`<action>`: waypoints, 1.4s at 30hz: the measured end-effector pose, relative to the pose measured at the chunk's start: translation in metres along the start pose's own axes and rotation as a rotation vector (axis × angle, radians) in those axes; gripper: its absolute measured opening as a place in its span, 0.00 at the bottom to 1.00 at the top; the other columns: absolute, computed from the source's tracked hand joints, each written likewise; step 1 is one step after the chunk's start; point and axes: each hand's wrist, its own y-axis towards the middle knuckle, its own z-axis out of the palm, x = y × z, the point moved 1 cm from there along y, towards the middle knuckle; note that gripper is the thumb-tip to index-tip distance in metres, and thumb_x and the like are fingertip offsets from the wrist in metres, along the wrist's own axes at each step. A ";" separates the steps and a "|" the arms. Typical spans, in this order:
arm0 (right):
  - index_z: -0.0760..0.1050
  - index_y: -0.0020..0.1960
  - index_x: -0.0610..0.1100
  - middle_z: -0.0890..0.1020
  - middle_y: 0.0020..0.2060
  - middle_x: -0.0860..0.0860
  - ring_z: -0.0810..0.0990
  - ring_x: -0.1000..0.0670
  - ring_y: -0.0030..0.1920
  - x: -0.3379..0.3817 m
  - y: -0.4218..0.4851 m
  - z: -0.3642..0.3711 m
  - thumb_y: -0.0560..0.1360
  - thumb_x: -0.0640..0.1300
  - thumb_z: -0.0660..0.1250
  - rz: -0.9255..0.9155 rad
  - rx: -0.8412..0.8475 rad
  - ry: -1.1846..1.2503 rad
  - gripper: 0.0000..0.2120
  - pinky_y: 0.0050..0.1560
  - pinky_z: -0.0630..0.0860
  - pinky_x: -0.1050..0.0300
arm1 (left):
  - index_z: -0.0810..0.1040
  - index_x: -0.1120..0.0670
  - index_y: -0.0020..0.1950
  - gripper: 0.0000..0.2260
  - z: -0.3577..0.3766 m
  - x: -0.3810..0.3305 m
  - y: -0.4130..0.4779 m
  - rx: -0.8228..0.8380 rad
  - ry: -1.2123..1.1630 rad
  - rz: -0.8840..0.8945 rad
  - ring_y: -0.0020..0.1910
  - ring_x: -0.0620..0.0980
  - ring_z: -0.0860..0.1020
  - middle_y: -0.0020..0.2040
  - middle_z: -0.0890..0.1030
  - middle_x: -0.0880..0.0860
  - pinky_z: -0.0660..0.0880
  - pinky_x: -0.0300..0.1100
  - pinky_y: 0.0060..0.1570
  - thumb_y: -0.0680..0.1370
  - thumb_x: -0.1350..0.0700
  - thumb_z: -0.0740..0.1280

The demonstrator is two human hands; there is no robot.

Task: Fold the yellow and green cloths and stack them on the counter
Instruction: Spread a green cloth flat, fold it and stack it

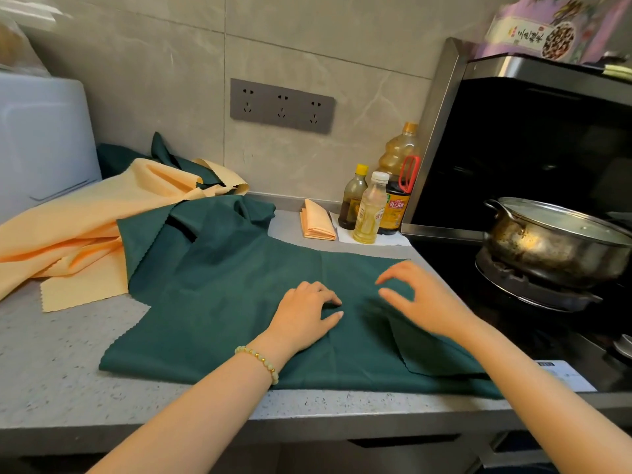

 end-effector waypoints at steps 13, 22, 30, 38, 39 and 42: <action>0.75 0.62 0.50 0.74 0.64 0.51 0.67 0.50 0.67 -0.044 -0.004 -0.014 0.80 0.51 0.56 0.179 0.116 -0.560 0.15 0.67 0.61 0.53 | 0.78 0.45 0.61 0.14 -0.005 -0.007 -0.004 0.030 0.028 -0.018 0.58 0.47 0.72 0.59 0.76 0.46 0.69 0.41 0.57 0.79 0.44 0.63; 0.55 0.76 0.53 0.54 0.76 0.53 0.50 0.52 0.76 0.010 -0.010 0.063 0.82 0.54 0.49 0.202 0.272 -0.060 0.23 0.76 0.46 0.51 | 0.59 0.45 0.77 0.28 -0.010 -0.009 -0.013 0.330 0.162 0.007 0.76 0.47 0.55 0.77 0.58 0.47 0.52 0.46 0.75 0.79 0.36 0.53; 0.53 0.77 0.48 0.54 0.76 0.52 0.49 0.52 0.76 0.023 0.005 0.062 0.83 0.47 0.48 0.250 0.238 0.046 0.22 0.75 0.46 0.52 | 0.47 0.52 0.79 0.34 -0.002 -0.009 -0.019 0.349 0.127 -0.026 0.77 0.46 0.47 0.79 0.51 0.48 0.42 0.49 0.76 0.79 0.36 0.52; 0.58 0.76 0.49 0.57 0.76 0.52 0.51 0.53 0.76 0.020 0.029 0.084 0.83 0.42 0.47 0.172 0.217 0.052 0.21 0.75 0.47 0.56 | 0.56 0.52 0.78 0.29 -0.013 -0.003 -0.007 0.414 0.002 -0.076 0.78 0.48 0.48 0.79 0.53 0.49 0.43 0.45 0.76 0.80 0.40 0.55; 0.58 0.75 0.50 0.58 0.76 0.53 0.52 0.53 0.76 0.017 0.028 0.086 0.83 0.43 0.47 0.178 0.203 0.036 0.21 0.75 0.48 0.56 | 0.59 0.52 0.77 0.26 -0.020 0.003 0.000 0.378 0.006 -0.081 0.77 0.50 0.50 0.78 0.55 0.50 0.46 0.44 0.75 0.81 0.43 0.56; 0.59 0.75 0.50 0.58 0.75 0.54 0.52 0.54 0.76 0.014 0.028 0.088 0.83 0.45 0.48 0.175 0.179 0.009 0.21 0.75 0.48 0.56 | 0.63 0.55 0.75 0.23 -0.042 0.025 0.031 0.212 0.134 -0.065 0.75 0.52 0.59 0.75 0.64 0.53 0.54 0.43 0.73 0.82 0.48 0.57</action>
